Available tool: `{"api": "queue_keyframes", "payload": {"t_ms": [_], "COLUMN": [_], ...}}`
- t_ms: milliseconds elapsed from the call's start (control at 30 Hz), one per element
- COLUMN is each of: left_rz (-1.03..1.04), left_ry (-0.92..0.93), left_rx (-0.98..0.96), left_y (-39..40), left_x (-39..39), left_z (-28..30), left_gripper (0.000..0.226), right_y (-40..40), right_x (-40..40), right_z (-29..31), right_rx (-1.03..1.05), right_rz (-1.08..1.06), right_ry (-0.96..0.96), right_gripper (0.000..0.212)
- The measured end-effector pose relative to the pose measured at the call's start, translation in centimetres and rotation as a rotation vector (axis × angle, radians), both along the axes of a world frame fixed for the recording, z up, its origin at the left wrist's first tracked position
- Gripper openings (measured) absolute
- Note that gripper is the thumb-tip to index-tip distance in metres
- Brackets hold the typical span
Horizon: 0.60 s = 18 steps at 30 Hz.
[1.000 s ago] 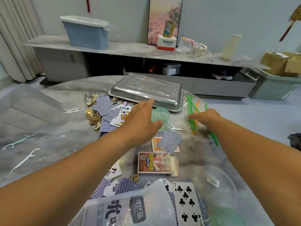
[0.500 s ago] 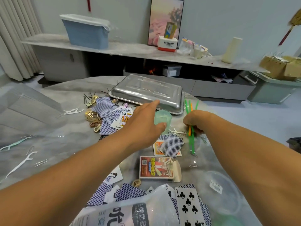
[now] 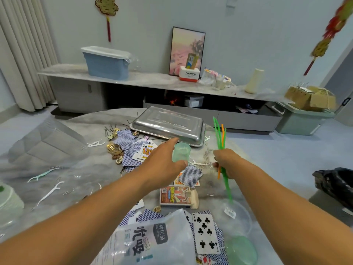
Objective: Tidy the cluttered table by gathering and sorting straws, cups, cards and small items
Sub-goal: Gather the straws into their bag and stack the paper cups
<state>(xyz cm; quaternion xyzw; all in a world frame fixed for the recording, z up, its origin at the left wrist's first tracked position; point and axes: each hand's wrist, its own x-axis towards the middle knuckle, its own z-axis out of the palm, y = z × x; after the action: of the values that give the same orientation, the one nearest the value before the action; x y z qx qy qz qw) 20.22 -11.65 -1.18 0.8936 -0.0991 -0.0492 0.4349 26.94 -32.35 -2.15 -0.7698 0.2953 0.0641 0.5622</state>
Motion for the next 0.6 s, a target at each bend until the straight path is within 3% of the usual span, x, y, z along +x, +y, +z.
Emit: {"api": "queue_keyframes", "payload": {"t_ms": [167,300,433,600], "left_rz": [0.081,0.311,0.578,0.485], "left_ry": [0.149,0.308,0.51,0.738], "left_rx": [-0.343,-0.6,-0.926,-1.494], "left_y": [-1.0,-2.4,-2.4,-1.6], "left_x": [-3.9,-7.1,-10.1,-13.2], "left_z": [1.8,2.1,1.5,0.9], "left_gripper": [0.065,0.031,0.051,0.076], "right_y": [2.9,6.6,9.2,10.7], "right_x": [-5.2,-9.9,-13.7,-17.5], "right_z": [2.8,5.4,7.4,8.4], "right_rx": [0.325,0.577,0.689,0.671], "right_rz": [0.117,0.135,0.082,0.137], "right_ry": [-0.111,-0.273,-0.468,-0.6], "right_gripper": [0.028,0.023,0.02,0.023]}}
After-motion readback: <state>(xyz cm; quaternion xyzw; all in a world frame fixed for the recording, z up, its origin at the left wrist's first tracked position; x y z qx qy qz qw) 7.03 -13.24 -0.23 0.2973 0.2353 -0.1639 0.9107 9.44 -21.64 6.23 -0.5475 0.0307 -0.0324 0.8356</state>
